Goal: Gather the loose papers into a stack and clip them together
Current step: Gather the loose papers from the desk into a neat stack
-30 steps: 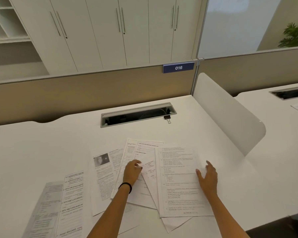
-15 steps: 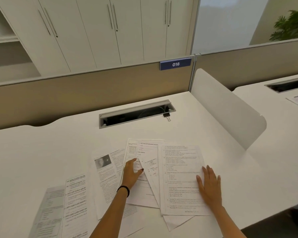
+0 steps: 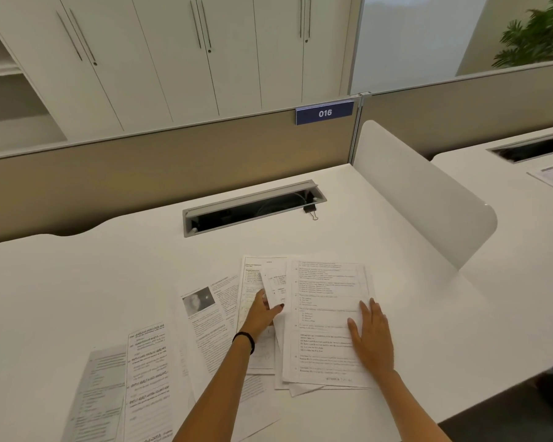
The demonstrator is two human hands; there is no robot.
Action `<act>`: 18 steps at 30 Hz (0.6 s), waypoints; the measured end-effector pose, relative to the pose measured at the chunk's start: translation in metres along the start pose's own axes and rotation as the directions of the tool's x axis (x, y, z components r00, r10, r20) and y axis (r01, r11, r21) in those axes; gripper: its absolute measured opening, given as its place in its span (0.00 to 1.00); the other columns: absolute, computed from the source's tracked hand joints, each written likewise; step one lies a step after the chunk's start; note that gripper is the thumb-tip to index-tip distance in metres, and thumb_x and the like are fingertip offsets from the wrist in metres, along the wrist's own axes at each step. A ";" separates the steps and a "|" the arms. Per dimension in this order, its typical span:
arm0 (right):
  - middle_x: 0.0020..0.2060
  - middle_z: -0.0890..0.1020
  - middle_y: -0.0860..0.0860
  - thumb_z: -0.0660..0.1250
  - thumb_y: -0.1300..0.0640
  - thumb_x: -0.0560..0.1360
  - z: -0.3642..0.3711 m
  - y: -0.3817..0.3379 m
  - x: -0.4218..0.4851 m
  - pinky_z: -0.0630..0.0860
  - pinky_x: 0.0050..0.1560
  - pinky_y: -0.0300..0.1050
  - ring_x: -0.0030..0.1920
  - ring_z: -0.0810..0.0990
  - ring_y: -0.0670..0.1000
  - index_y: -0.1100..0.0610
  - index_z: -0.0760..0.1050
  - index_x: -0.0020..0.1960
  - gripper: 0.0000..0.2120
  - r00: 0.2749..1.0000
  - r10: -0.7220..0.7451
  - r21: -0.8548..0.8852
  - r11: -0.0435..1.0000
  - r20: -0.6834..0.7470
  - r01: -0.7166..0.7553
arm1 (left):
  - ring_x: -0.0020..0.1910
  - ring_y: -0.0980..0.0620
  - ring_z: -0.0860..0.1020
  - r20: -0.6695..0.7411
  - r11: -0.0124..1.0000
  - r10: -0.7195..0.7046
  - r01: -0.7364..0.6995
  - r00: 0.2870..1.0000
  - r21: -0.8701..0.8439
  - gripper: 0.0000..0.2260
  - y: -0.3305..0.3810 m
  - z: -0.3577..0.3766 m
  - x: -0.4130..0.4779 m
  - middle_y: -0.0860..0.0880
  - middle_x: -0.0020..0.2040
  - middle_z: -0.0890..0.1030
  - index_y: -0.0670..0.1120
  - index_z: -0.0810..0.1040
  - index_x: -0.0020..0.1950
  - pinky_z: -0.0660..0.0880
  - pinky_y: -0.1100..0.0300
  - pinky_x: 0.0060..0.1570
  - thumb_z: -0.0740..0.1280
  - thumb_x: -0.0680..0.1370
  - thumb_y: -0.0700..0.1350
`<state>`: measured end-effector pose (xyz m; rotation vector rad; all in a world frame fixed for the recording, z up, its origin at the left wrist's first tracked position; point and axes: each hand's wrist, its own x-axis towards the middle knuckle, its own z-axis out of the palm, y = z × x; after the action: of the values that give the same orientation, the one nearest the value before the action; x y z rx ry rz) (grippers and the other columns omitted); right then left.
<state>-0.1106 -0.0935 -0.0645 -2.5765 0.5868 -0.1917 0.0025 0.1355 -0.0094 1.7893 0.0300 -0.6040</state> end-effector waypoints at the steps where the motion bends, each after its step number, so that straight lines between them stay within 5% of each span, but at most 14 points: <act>1: 0.73 0.60 0.58 0.31 0.29 0.69 0.002 -0.004 0.000 0.51 0.73 0.49 0.74 0.57 0.56 0.59 0.60 0.71 0.46 1.000 -0.015 0.002 1.000 0.007 0.015 | 0.62 0.48 0.72 0.017 1.000 -0.005 0.005 1.000 -0.010 0.27 0.000 0.002 -0.001 0.48 0.66 0.70 0.46 0.58 0.71 0.75 0.56 0.53 0.66 0.76 0.41; 11: 0.74 0.57 0.57 0.33 0.31 0.70 0.018 -0.026 -0.003 0.48 0.72 0.45 0.74 0.55 0.54 0.58 0.57 0.72 0.43 0.989 -0.122 0.018 0.993 0.079 0.121 | 0.63 0.47 0.71 -0.007 0.998 0.035 -0.036 0.999 -0.052 0.33 -0.002 0.011 0.002 0.43 0.68 0.69 0.45 0.56 0.71 0.69 0.50 0.66 0.70 0.72 0.38; 14: 0.74 0.57 0.56 0.41 0.32 0.73 0.013 -0.026 0.000 0.49 0.71 0.43 0.74 0.56 0.54 0.56 0.55 0.73 0.38 0.991 -0.108 0.082 0.991 0.080 0.101 | 0.66 0.46 0.69 -0.049 0.996 0.050 -0.053 0.998 -0.070 0.38 -0.005 0.011 0.004 0.45 0.69 0.68 0.46 0.55 0.73 0.67 0.45 0.68 0.73 0.70 0.39; 18: 0.75 0.52 0.53 0.58 0.53 0.78 0.001 -0.033 0.010 0.52 0.70 0.44 0.74 0.53 0.52 0.54 0.51 0.74 0.28 0.996 -0.073 0.326 0.944 0.048 0.054 | 0.66 0.46 0.70 -0.060 0.993 0.089 -0.093 0.994 -0.069 0.40 0.000 0.007 0.009 0.47 0.70 0.68 0.50 0.57 0.73 0.69 0.44 0.67 0.76 0.67 0.45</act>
<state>-0.0897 -0.0715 -0.0493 -2.2737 0.4111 -0.2130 0.0081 0.1263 -0.0143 1.7279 0.0089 -0.4815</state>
